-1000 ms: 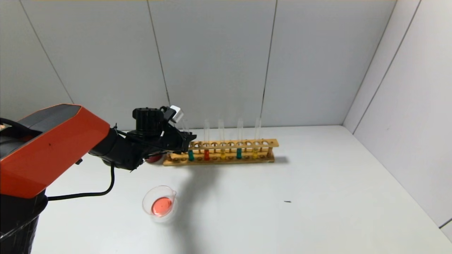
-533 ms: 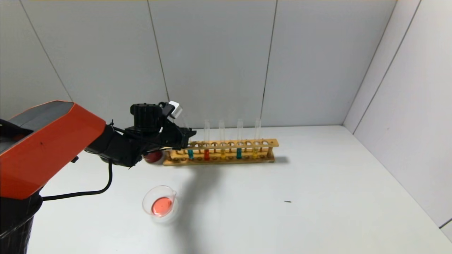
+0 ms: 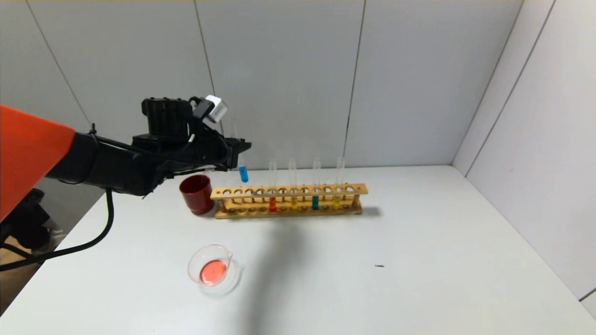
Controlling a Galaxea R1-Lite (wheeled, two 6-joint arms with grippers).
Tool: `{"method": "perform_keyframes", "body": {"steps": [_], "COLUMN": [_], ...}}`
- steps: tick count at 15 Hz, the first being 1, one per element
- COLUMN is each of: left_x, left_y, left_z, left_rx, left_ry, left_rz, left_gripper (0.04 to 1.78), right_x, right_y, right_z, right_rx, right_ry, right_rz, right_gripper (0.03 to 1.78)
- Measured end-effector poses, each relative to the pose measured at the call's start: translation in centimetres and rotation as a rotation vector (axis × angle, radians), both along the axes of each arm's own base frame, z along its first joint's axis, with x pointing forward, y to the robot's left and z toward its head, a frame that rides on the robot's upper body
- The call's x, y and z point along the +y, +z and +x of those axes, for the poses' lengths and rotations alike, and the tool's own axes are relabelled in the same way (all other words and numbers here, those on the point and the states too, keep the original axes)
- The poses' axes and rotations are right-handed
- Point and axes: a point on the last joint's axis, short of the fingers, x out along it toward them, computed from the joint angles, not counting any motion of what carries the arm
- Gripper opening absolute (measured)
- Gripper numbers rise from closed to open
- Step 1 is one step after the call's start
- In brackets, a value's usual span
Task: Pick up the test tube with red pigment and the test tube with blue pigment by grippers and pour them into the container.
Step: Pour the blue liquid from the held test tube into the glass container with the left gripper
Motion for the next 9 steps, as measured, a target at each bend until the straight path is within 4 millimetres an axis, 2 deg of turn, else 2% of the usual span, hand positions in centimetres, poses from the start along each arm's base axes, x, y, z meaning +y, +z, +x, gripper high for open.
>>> {"method": "perform_keyframes", "body": {"steps": [2,4,7,9], "left_x": [0.2,0.4,0.7,1.9], "left_y": [1.9,3.0,2.7,1.7], "left_z": [-1.0,-2.1,-4.2,-5.5], "left_rx": [-0.067,-0.109,-0.133,-0.183], "left_ry": [-0.005,-0.004,-0.003,-0.016], "left_rz": [0.021,0.048,0.132,0.276], "left_gripper": [0.34,0.34,0.34,0.34], "right_x": [0.0,0.0,0.0,0.0], "right_y": [0.0,0.0,0.0,0.0], "right_z": [0.0,0.0,0.0,0.0], "right_rx": [0.0,0.0,0.0,0.0], "right_ry": [0.0,-0.001,0.0,0.0], "right_rz": [0.0,0.0,0.0,0.0], "right_gripper": [1.75,1.75,1.75,1.75]}}
